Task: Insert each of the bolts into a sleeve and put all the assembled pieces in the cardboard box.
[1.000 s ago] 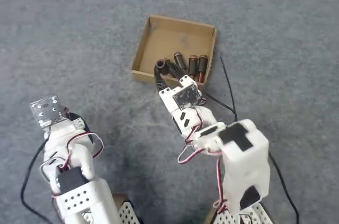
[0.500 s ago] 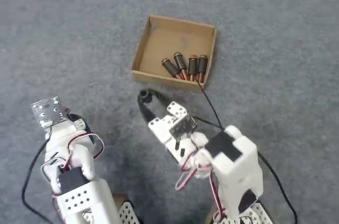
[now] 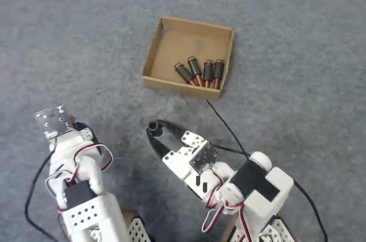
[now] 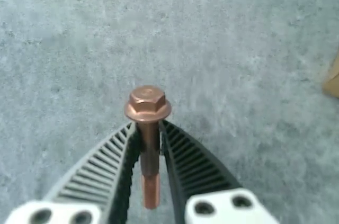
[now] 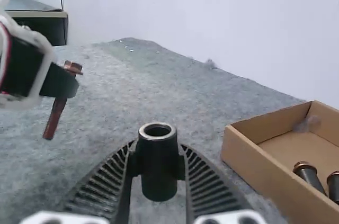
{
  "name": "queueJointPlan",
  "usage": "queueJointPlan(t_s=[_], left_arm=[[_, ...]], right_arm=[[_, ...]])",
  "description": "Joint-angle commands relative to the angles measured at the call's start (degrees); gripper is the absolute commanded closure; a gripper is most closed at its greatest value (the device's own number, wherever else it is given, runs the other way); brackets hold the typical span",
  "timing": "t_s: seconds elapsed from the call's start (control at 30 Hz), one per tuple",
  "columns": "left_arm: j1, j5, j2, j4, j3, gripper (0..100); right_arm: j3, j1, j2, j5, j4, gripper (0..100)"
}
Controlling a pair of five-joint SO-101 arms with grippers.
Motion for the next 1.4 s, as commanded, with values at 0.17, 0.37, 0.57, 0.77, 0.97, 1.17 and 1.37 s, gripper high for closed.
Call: queueJointPlan(t_s=[0.17,0.37,0.57,0.77,0.97,1.17,1.37], left_arm=[[0.3,0.5,-1.7,-10.7,-0.9,99],[3.7,1.5,-1.7,-20.2,-0.9,99],[8.0,10.8,-1.7,-28.7,-4.0,99],[19.0,18.1,-1.2,-11.5,-17.9,99],[32.4,18.3,-1.2,6.7,-33.0,99],[43.3,16.0,-1.4,13.2,-37.8,99],[43.8,15.9,-1.8,13.3,-35.3,99]], right_arm=[[8.7,-0.4,-7.7,-0.5,-7.9,99.2],[8.8,-0.3,-8.2,-0.5,-6.8,99.2],[8.8,-0.3,-8.2,-0.4,-6.8,99.2],[8.8,-0.3,-8.2,-0.4,-6.8,99.2],[8.8,-0.3,-8.2,-0.4,-6.8,99.2],[8.8,-0.3,-8.2,-0.4,-6.7,99.2],[8.8,-0.1,-8.2,-0.4,-6.7,99.2]])
